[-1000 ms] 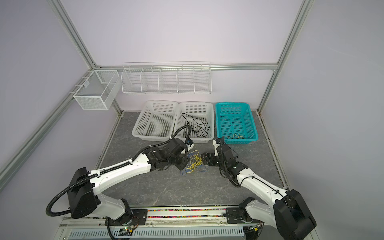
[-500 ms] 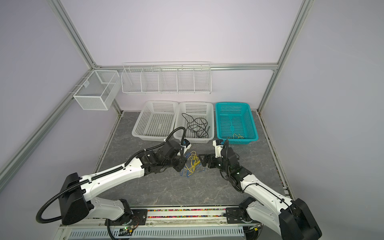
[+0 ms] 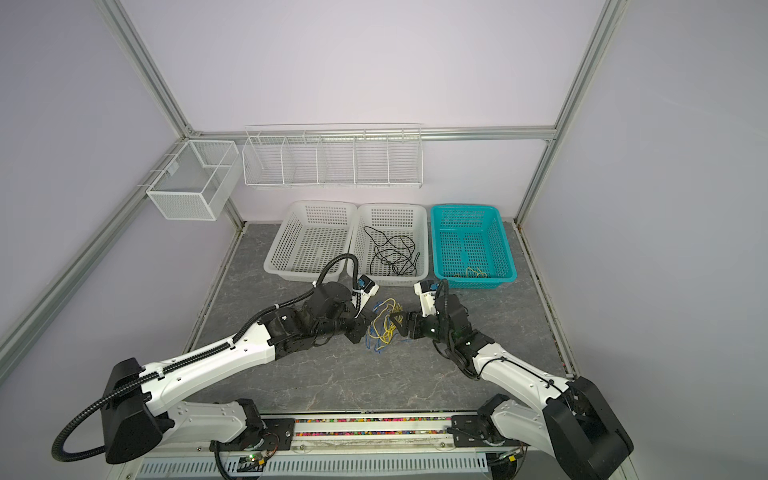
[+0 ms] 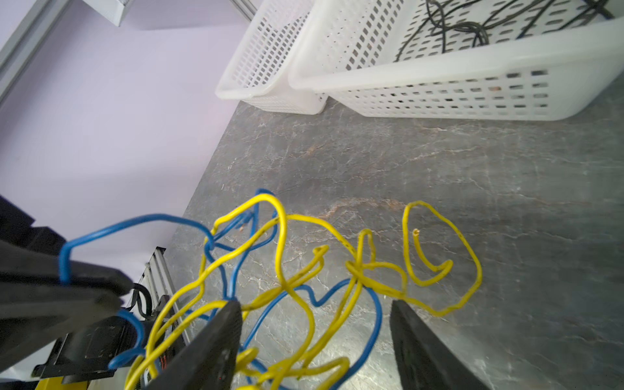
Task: Untangle the cables
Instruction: 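Lift the tangle with both grippers and pull the cables apart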
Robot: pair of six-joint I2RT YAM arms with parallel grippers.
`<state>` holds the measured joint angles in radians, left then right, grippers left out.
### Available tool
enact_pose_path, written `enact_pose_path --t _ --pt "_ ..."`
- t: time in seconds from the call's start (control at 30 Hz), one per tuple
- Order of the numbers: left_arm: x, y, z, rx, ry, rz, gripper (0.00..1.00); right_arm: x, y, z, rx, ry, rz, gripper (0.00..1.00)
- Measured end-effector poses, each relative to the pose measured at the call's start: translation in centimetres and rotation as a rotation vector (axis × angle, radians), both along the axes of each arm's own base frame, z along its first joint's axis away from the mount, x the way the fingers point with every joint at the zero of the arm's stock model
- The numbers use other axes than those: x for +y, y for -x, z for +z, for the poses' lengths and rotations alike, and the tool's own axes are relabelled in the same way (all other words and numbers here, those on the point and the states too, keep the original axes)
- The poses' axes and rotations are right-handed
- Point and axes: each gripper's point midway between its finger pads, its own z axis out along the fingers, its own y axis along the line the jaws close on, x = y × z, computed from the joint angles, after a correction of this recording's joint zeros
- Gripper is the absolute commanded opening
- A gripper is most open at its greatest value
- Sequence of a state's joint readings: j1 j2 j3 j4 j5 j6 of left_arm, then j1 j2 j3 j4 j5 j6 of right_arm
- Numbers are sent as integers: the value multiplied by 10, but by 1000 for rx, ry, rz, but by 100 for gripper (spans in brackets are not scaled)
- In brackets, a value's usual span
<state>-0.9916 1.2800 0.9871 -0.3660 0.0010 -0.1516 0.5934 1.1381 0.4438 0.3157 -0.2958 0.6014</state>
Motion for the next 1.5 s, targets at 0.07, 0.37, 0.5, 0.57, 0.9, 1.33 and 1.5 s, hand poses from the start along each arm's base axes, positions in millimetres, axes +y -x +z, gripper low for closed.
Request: enact_pose_path --t 0.07,0.37,0.5,0.57,0.9,1.33,1.5 --pt "0 0 3 -3 10 2 0 7 2 -3 6 3 22 55" --pt "10 5 34 -53 108 16 0 10 -7 -20 40 103 -11 27" --pt "23 11 46 -93 166 34 0 4 -14 -19 28 138 -56 17" --pt "32 13 54 -117 191 48 0 -2 -17 -26 47 175 -82 12" --pt "61 17 107 -232 328 122 0 -28 -21 -51 149 261 -153 19" --pt "39 19 42 -96 177 50 0 -28 5 57 -187 33 -72 73" --pt "27 25 22 -32 144 -10 0 -13 12 49 -157 11 18 77"
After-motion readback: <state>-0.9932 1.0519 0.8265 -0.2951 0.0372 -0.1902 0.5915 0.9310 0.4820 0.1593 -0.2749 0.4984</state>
